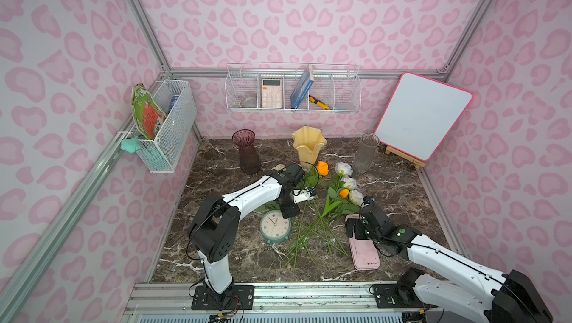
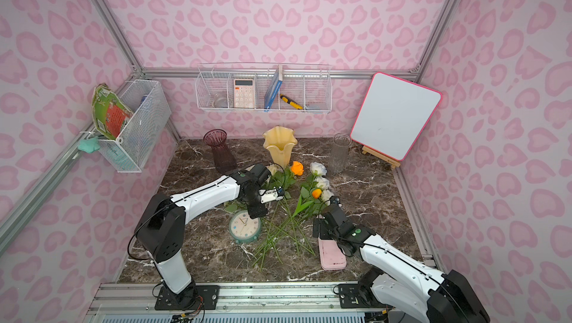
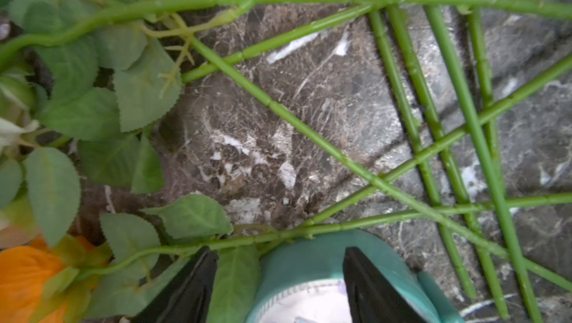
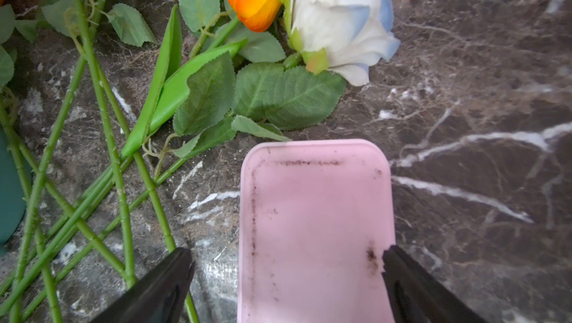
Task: Arrange the flowers in different vases according to their colors
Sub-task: Move the distractor to the center of the board.
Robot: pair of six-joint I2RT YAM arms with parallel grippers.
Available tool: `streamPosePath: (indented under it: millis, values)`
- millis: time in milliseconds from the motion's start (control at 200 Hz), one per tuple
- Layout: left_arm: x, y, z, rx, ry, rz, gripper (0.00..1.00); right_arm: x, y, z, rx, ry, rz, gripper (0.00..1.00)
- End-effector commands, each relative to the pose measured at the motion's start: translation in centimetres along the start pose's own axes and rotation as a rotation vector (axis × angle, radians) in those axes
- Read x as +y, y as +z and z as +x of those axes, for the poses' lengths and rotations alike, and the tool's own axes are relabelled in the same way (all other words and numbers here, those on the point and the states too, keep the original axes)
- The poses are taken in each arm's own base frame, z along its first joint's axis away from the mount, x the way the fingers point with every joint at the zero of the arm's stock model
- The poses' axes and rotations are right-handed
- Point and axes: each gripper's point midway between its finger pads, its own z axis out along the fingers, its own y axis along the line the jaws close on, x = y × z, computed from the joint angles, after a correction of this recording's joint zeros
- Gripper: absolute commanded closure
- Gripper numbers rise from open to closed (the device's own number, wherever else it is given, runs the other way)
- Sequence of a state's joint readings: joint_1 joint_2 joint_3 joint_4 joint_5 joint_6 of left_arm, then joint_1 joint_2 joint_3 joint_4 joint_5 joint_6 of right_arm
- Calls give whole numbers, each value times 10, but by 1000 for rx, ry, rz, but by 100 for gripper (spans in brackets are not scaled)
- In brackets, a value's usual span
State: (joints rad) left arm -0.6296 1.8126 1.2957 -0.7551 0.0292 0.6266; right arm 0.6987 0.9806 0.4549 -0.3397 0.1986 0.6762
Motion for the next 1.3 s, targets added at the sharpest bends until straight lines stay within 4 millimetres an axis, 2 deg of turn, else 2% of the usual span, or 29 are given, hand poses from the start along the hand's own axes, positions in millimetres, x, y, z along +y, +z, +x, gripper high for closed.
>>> streamPosePath:
  millis: [0, 276, 356, 546, 671, 776, 872, 967, 1022, 1147, 1227, 1297]
  values:
    - [-6, 2, 19, 69, -52, -4, 37, -1, -3, -2, -22, -3, -4, 1]
    - [-39, 1, 63, 193, -155, 7, 62, 4, -3, -9, -53, -9, -25, 1]
    - [-43, -6, 78, 212, -187, -19, 65, 8, -2, -9, -44, -15, -37, 1]
    - [-49, -15, 126, 284, -285, -66, 67, 15, 3, -9, -24, -23, -53, 1]
    - [-45, -21, 149, 336, -310, -126, 69, 16, 5, -8, -13, -20, -43, 1]
    - [-17, -32, 174, 391, -364, -301, 76, 8, 5, -8, -5, -6, 8, 1]
    - [5, -53, 179, 358, -445, -368, 75, 10, 3, -11, -2, -4, 6, 2]
    - [23, -69, 177, 332, -461, -455, 72, 31, -8, -19, -33, -18, -74, 9]
    - [26, -77, 164, 279, -485, -464, 67, 46, -17, -21, -56, -25, -129, 18]
    - [23, -95, 116, 138, -491, -490, 66, 78, -19, 1, 31, -19, -246, 60]
    - [25, -114, 97, 66, -694, -505, 66, 79, -10, 21, 108, -3, -209, 81]
    - [16, -118, 94, 78, -907, -458, 68, 69, -3, 31, 138, 39, -147, 95]
